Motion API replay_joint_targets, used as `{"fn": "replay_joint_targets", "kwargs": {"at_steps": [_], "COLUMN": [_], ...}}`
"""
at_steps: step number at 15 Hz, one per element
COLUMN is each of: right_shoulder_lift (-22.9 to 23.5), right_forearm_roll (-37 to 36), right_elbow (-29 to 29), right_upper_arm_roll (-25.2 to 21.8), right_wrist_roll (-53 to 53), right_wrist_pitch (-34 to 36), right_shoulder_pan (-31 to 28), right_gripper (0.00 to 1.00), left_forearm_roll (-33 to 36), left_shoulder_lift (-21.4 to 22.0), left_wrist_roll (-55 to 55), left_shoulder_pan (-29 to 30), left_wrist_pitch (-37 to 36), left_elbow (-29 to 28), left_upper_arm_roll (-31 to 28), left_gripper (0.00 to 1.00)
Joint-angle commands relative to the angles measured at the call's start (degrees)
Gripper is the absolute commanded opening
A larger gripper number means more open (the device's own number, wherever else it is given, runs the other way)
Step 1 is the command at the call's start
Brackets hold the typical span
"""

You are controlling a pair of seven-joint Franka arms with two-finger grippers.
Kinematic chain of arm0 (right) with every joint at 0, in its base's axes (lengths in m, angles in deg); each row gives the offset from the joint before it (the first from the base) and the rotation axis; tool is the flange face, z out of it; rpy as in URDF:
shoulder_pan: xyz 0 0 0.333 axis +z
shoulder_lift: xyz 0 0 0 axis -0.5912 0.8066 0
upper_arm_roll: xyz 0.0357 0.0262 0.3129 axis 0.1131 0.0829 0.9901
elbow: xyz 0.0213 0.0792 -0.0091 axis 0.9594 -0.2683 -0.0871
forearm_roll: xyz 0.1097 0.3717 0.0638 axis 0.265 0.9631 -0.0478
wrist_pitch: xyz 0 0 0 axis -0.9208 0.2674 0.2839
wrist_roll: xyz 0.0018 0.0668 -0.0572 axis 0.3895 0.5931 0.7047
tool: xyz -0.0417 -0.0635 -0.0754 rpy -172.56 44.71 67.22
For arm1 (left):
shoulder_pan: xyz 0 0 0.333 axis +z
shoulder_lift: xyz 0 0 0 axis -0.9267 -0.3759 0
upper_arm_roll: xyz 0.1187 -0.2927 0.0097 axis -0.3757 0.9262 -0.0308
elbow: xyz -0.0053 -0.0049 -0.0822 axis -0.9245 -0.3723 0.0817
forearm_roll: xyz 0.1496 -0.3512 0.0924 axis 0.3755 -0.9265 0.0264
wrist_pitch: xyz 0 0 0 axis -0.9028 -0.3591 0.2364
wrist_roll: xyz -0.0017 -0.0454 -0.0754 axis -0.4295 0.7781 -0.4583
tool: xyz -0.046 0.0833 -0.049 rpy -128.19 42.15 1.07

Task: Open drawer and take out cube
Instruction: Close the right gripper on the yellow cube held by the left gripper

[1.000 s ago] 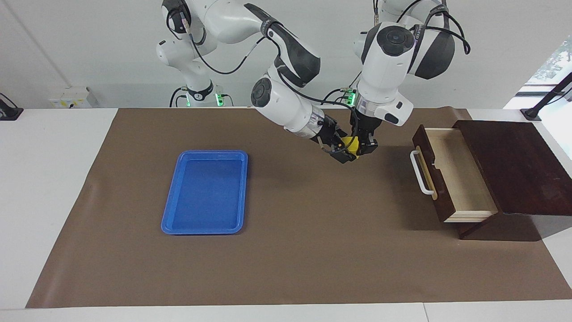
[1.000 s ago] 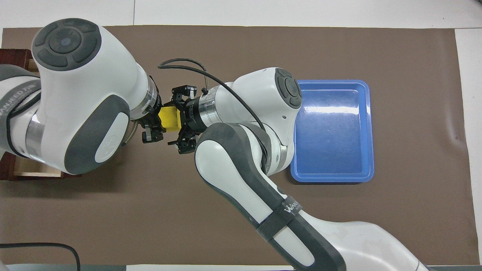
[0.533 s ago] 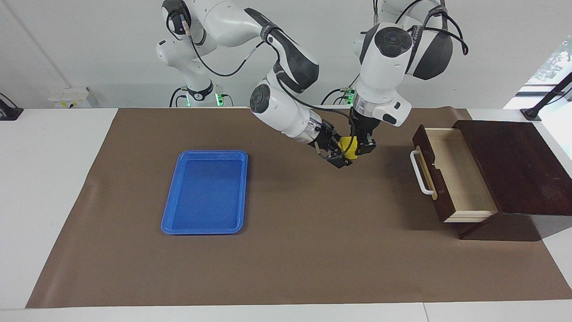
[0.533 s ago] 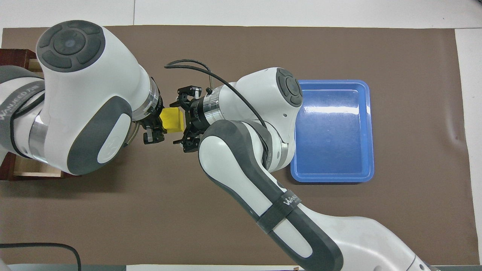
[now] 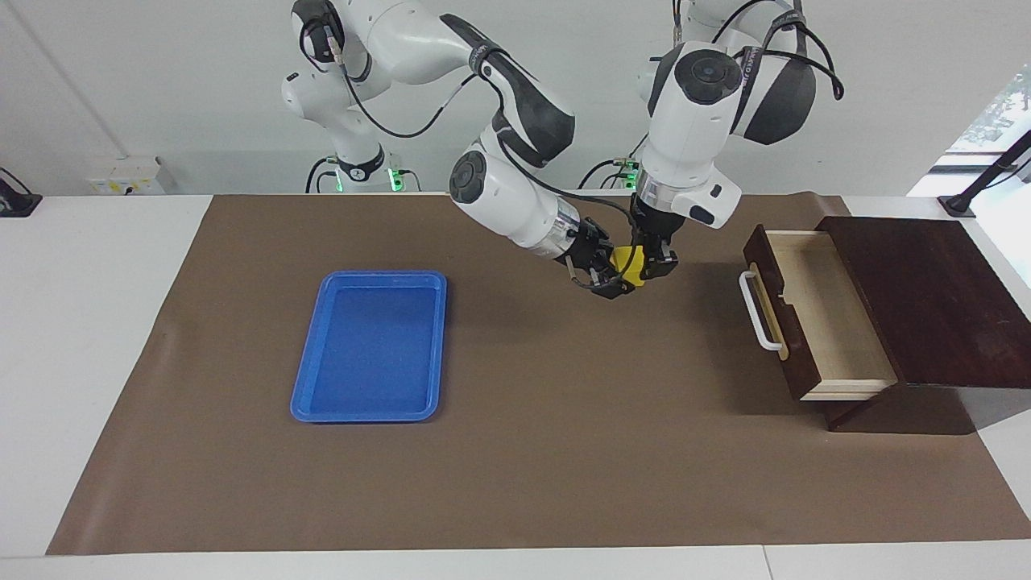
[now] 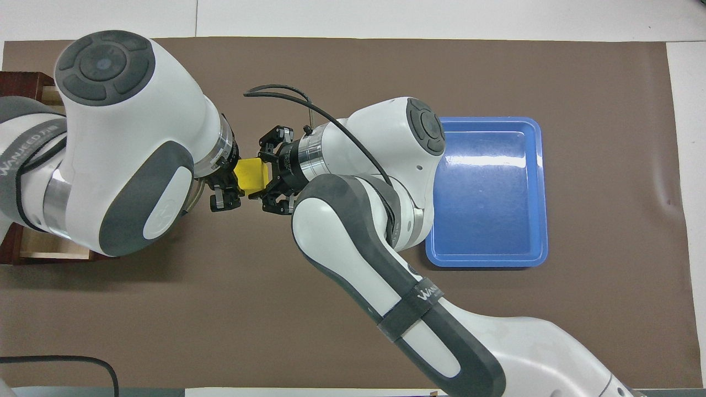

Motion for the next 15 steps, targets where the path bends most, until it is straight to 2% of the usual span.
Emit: {"fn": "replay_joint_targets", "kwargs": {"at_steps": [1, 9, 10, 11, 12, 13, 15], "right_shoulder_lift": [-0.67, -0.58, -0.58, -0.58, -0.58, -0.58, -0.49], "right_forearm_roll": [-0.81, -1.34, -1.34, -1.25, -1.25, -1.25, -1.16], "right_elbow": [0.18, 0.18, 0.18, 0.18, 0.18, 0.18, 0.18], "right_upper_arm_roll": [0.55, 0.55, 0.55, 0.55, 0.55, 0.55, 0.55], "right_wrist_roll": [-2.97, -2.79, -2.79, -2.71, -2.79, -2.71, -2.71], "right_wrist_pitch": [0.07, 0.07, 0.07, 0.07, 0.07, 0.07, 0.16], "right_shoulder_pan": [-1.05, -2.46, -2.46, -2.55, -2.55, -2.55, -2.55], "right_gripper": [0.0, 0.0, 0.0, 0.0, 0.0, 0.0, 0.0], "left_forearm_roll": [-0.7, -0.7, -0.7, -0.7, -0.7, -0.7, -0.7], "left_shoulder_lift": [0.76, 1.02, 1.2, 1.2, 1.2, 1.29, 1.72], "left_wrist_roll": [-0.6, -0.51, -0.51, -0.33, -0.25, 0.02, 1.24], "left_shoulder_pan": [-0.79, -0.61, -0.53, -0.26, 0.0, 0.7, 2.19], "left_wrist_pitch": [0.35, 1.66, 2.01, 2.45, 2.63, 2.89, 3.77], "left_elbow": [-1.21, -2.08, -2.43, -2.52, -2.7, -3.14, -4.27], "left_upper_arm_roll": [-0.9, -0.9, -0.9, -0.9, -1.08, -1.17, -1.17], "left_gripper": [0.0, 0.0, 0.12, 0.53, 0.84, 1.0, 1.0]}}
